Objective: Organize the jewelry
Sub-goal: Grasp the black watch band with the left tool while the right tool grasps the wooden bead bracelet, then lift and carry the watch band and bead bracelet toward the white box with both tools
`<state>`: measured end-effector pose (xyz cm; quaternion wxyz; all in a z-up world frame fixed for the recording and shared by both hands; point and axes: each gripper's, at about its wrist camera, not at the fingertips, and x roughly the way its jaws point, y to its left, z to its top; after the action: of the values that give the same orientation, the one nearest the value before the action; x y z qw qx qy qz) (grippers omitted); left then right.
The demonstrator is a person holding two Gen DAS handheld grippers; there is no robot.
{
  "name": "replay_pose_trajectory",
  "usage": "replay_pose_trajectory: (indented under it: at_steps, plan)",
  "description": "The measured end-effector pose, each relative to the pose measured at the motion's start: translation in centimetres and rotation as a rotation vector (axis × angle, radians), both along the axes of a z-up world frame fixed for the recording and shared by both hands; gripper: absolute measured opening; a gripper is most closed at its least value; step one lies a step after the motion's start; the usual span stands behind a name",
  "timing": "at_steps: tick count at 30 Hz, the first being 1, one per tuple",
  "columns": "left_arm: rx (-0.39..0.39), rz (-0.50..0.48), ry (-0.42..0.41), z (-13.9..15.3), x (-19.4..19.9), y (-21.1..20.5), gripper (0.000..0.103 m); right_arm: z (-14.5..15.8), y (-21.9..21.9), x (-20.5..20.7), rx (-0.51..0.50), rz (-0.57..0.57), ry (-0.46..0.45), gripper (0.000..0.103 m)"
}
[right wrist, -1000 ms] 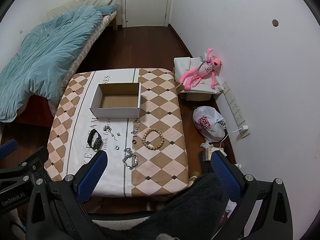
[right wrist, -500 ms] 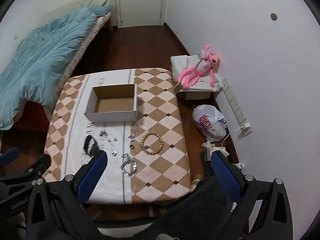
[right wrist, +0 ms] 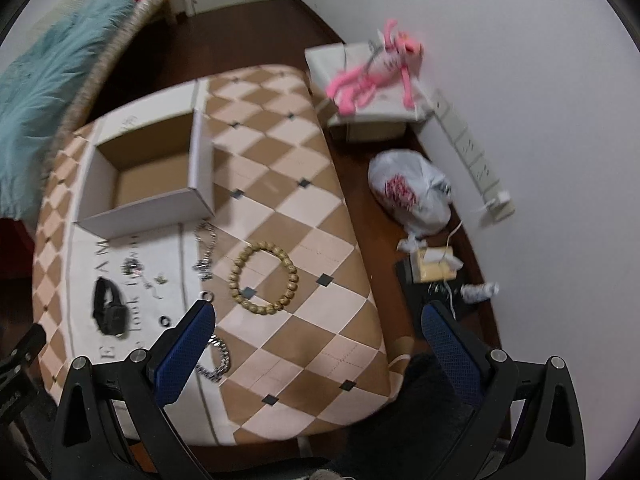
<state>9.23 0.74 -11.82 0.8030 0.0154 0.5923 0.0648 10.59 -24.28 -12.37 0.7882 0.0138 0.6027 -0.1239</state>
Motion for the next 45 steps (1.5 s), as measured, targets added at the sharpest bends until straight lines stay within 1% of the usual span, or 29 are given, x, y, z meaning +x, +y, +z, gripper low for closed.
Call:
replay_pose_trajectory:
  at_steps: [4,8,13,15,16,18,20,22,25,26,27,29,32,35,37,39,41,42,43,44,45]
  plan:
    - [-0.010,0.000,0.028,-2.4,0.9,0.3,0.103,-3.2,-0.9,1.1,0.007,-0.030,0.041,0.103]
    - [-0.023,-0.001,0.053,-4.1,1.8,0.4,0.102,-6.4,-1.8,2.1,0.023,-0.063,0.077,0.103]
    - [-0.062,0.001,0.057,-5.6,2.8,0.9,0.102,-10.2,-2.4,3.1,0.047,-0.095,0.136,0.095]
    - [-0.073,0.003,0.057,-6.0,3.0,1.3,0.102,-11.4,-2.5,3.3,0.074,-0.105,0.158,0.087]
    - [-0.076,0.003,0.058,-6.2,3.1,1.5,0.101,-11.9,-2.4,3.4,0.085,-0.108,0.165,0.085]
    - [-0.082,0.005,0.067,-6.6,3.2,1.8,0.096,-12.7,-2.2,3.5,0.097,-0.105,0.180,0.078]
    - [-0.086,0.011,0.079,-7.1,3.3,2.2,0.086,-13.1,-1.9,3.5,0.115,-0.098,0.174,0.074]
    - [-0.089,0.018,0.089,-7.4,3.4,2.4,0.086,-13.1,-1.6,3.6,0.124,-0.086,0.166,0.069]
    - [-0.096,0.028,0.098,-7.9,3.4,2.8,0.086,-12.9,-1.1,3.5,0.134,-0.061,0.154,0.055]
    - [-0.102,0.031,0.103,-8.0,3.4,2.9,0.086,-12.7,-0.8,3.4,0.133,-0.045,0.146,0.043]
    - [-0.105,0.031,0.105,-8.2,3.4,2.9,0.086,-12.5,-0.3,3.4,0.133,-0.032,0.146,0.028]
    - [-0.112,0.030,0.113,-8.4,3.4,3.0,0.086,-12.4,0.1,2.9,0.161,-0.013,0.163,0.009]
    - [-0.127,0.027,0.123,-8.7,3.4,3.1,0.086,-12.3,0.3,1.9,0.217,0.004,0.202,0.009]
    - [-0.132,0.028,0.130,-9.3,3.7,3.3,0.086,-12.2,0.7,1.0,0.214,0.010,0.203,0.009]
    - [-0.144,0.027,0.135,-9.8,3.9,3.3,0.085,-12.2,0.8,0.8,0.218,-0.006,0.200,0.009]
    - [-0.148,0.026,0.145,-10.4,4.1,3.3,0.076,-12.2,0.9,1.0,0.218,-0.019,0.206,0.010]
    - [-0.169,0.025,0.164,-11.2,4.5,3.3,0.049,-12.3,0.8,1.2,0.218,-0.029,0.216,0.010]
    - [-0.183,0.028,0.175,-11.5,4.6,3.5,0.043,-12.4,0.5,1.6,0.216,-0.029,0.218,0.010]
    - [-0.182,0.029,0.166,-11.5,4.7,3.6,0.037,-12.4,0.4,1.8,0.215,-0.029,0.219,0.010]
    - [-0.188,0.020,0.151,-11.4,4.7,3.6,0.028,-12.4,0.2,2.0,0.214,-0.030,0.221,0.010]
    - [-0.198,0.015,0.151,-11.4,4.8,3.6,0.022,-12.4,0.2,2.2,0.214,-0.032,0.225,0.010]
